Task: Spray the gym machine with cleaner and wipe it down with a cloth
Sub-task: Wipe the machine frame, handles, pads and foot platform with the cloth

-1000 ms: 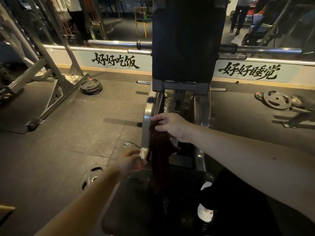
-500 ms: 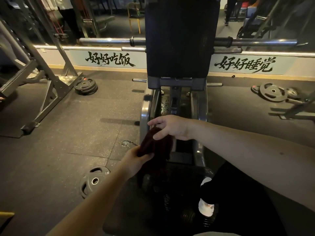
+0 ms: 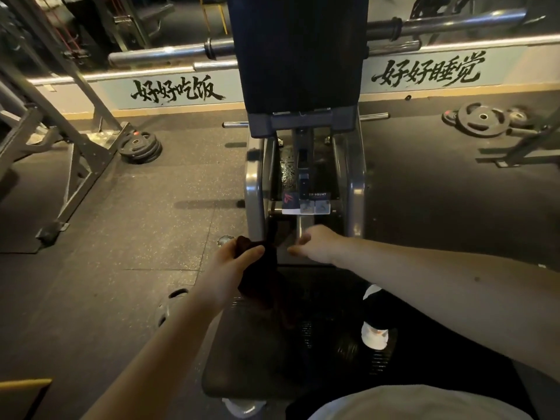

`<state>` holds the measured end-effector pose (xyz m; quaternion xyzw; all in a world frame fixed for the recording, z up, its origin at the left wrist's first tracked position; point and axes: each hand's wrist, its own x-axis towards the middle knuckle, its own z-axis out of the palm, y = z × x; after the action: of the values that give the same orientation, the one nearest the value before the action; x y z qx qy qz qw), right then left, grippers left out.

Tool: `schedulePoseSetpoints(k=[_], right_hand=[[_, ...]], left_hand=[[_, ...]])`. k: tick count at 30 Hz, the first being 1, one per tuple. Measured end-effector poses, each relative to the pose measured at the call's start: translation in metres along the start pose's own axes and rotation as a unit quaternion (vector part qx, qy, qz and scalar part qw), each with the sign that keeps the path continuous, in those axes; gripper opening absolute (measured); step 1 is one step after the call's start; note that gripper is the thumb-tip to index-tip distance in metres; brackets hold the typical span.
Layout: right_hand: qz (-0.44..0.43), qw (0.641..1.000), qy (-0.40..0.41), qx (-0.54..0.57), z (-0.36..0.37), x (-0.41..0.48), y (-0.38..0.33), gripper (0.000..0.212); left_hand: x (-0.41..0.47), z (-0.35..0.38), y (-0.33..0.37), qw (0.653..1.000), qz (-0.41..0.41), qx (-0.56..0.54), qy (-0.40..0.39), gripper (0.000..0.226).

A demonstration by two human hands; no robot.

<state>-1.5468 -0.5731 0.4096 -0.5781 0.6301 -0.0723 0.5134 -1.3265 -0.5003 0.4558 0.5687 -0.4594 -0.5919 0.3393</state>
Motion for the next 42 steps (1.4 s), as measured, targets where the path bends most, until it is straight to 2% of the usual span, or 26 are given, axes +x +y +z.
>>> schedulePoseSetpoints(k=[3,6,11,15,17,21,23,27,30,33,36,39,42], right_hand=[[0.116,0.985,-0.117,0.042,0.027,-0.004,0.017,0.029],[0.15,0.973,-0.155,0.082,0.043,-0.01,0.027,0.027],[0.137,0.916,-0.231,0.299,0.055,-0.005,0.042,0.038],[0.129,0.882,-0.27,0.365,0.061,-0.003,0.045,0.043],[0.115,0.863,-0.283,0.403,0.064,-0.007,0.042,0.034],[0.08,0.844,-0.23,0.478,0.067,-0.011,0.034,0.041],[0.069,0.853,-0.177,0.486,0.065,-0.009,0.032,0.043],[0.048,0.933,-0.029,0.357,0.049,-0.001,0.032,0.026],[0.028,0.949,0.038,0.313,0.038,0.006,0.032,0.02],[-0.013,0.975,0.1,0.199,0.031,0.014,0.035,0.015],[-0.055,0.979,0.15,0.127,0.023,0.022,0.034,0.013],[-0.066,0.973,0.184,0.125,0.016,0.03,0.028,0.015],[-0.051,0.975,0.182,0.114,0.011,0.04,0.025,0.02]], left_hand=[[-0.002,-0.003,-0.006,0.999,0.001,-0.031,0.021,0.027],[-0.006,-0.006,-0.01,0.999,0.01,-0.038,0.037,0.024],[-0.012,-0.011,-0.017,0.998,0.002,-0.043,0.055,0.025],[-0.013,-0.014,-0.021,0.995,-0.014,-0.07,0.063,0.026],[-0.013,-0.014,-0.021,0.994,-0.018,-0.086,0.063,0.027],[-0.014,-0.015,-0.022,0.993,-0.035,-0.096,0.056,0.028],[-0.015,-0.019,-0.024,0.991,-0.047,-0.103,0.064,0.027],[-0.011,-0.026,-0.029,0.988,-0.066,-0.098,0.102,0.023],[-0.003,-0.031,-0.037,0.983,-0.085,-0.073,0.146,0.02],[0.006,-0.036,-0.045,0.978,-0.092,-0.02,0.188,0.02],[0.01,-0.039,-0.047,0.974,-0.092,0.013,0.206,0.019],[0.016,-0.041,-0.046,0.971,-0.077,0.083,0.209,0.018],[0.023,-0.043,-0.044,0.961,-0.062,0.15,0.225,0.013]])
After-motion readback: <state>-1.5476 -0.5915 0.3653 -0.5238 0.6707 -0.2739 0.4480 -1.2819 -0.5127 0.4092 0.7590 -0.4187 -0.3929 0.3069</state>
